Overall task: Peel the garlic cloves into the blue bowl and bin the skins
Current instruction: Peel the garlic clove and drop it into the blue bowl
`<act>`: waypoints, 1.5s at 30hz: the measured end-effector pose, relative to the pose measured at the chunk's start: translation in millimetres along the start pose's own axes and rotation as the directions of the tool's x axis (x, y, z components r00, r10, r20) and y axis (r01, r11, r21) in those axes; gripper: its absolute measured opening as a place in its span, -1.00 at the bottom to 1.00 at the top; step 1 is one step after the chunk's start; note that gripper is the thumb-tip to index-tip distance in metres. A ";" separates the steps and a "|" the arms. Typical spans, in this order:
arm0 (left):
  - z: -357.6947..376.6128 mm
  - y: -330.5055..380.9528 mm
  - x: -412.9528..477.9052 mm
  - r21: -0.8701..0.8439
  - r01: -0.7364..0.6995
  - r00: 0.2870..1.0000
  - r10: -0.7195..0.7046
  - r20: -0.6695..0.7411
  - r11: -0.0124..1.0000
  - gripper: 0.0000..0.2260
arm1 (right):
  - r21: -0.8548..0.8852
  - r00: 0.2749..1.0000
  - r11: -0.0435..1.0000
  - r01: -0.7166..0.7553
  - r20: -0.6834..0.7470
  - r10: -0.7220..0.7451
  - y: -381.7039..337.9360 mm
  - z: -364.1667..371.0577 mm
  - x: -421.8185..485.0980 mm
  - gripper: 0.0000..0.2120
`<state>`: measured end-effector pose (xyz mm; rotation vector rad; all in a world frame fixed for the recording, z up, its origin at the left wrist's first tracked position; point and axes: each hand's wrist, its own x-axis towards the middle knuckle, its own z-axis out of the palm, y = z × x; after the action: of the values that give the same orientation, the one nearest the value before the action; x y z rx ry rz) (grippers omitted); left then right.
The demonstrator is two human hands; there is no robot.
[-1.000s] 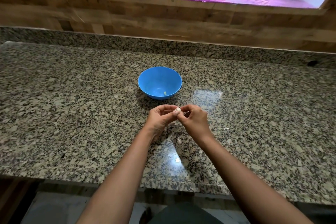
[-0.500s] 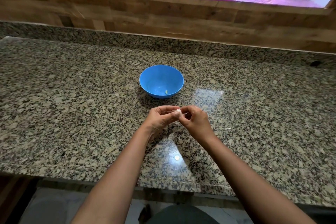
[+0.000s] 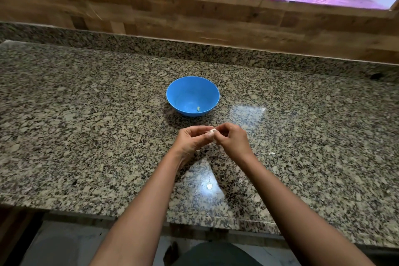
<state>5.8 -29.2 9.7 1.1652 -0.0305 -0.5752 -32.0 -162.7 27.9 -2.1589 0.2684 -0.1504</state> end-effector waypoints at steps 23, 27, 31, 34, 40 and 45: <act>-1.3 -68.0 -17.5 0.931 -0.340 0.859 0.448 0.249 0.134 -0.55 | -0.281 0.988 0.955 -0.095 0.093 0.126 31.4 -9.8 -11.8 -0.90; 4.5 -70.8 -5.5 0.961 -0.275 0.897 0.367 0.245 0.029 -0.49 | -0.338 0.995 0.940 -0.047 0.066 0.074 34.4 -7.4 -8.8 -0.84; 3.3 -73.3 -3.0 0.971 -0.238 0.903 0.369 0.222 -0.002 -0.49 | -0.418 0.994 0.908 0.021 0.105 0.026 36.0 -8.4 -5.6 -0.88; 3.9 -72.8 -4.5 0.967 -0.254 0.897 0.376 0.232 0.007 -0.50 | -0.496 0.984 0.859 0.125 0.173 -0.044 40.3 -7.3 -7.9 -0.90; 8.3 -63.1 -6.9 0.869 -0.245 0.904 0.425 0.046 0.429 -0.79 | 0.097 0.975 0.970 -0.224 0.017 0.224 49.2 -7.3 -19.2 -0.94; 27.7 -44.0 -7.8 0.456 -0.065 0.966 0.171 -0.195 0.888 -0.92 | 0.652 0.911 0.666 -0.363 0.098 0.401 42.8 -7.5 -30.3 -0.91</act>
<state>-27.6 -61.3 -15.2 1.6638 -0.0364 -0.3251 -68.7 -184.6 -3.4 -1.3474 0.6022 -0.0457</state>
